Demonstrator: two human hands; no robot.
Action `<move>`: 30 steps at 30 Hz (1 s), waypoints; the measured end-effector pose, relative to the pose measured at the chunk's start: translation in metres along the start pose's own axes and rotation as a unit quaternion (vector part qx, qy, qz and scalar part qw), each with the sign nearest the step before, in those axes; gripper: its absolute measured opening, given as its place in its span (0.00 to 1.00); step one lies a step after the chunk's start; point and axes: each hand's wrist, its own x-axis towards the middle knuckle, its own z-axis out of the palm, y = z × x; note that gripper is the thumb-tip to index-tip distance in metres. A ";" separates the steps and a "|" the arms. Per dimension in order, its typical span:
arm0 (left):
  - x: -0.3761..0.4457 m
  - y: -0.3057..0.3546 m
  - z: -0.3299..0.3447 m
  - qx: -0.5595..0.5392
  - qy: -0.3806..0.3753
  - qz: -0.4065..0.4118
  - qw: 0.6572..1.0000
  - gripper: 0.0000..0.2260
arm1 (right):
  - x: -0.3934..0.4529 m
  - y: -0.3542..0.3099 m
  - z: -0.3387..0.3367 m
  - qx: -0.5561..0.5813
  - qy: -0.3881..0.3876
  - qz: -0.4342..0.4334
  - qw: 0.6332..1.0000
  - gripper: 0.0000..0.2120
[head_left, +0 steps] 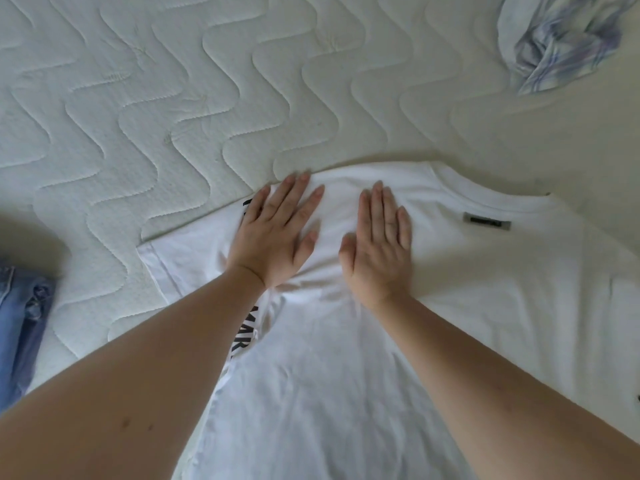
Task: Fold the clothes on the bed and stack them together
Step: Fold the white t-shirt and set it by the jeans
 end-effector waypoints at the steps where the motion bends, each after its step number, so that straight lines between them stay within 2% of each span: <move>1: 0.000 0.000 0.001 -0.001 0.001 0.000 1.000 0.28 | 0.000 0.000 -0.002 0.003 -0.001 0.003 1.000 0.31; 5: 0.001 -0.001 0.005 0.004 0.006 0.012 1.000 0.29 | 0.012 0.003 -0.005 0.034 0.000 -0.020 0.999 0.30; 9: -0.001 -0.002 0.006 0.014 0.009 0.016 1.000 0.29 | 0.031 0.031 -0.008 -0.014 -0.001 -0.070 0.997 0.28; 15: 0.000 -0.003 0.009 0.019 0.010 0.022 1.000 0.31 | 0.024 0.092 -0.021 -0.044 0.015 -0.019 0.999 0.28; 22: 0.001 -0.003 0.007 0.018 0.001 0.017 1.000 0.32 | -0.055 0.091 -0.014 -0.025 0.021 0.012 0.999 0.28; 30: 0.001 0.001 0.004 0.037 0.004 0.038 0.999 0.30 | -0.055 0.097 0.003 -0.007 0.007 0.017 1.000 0.32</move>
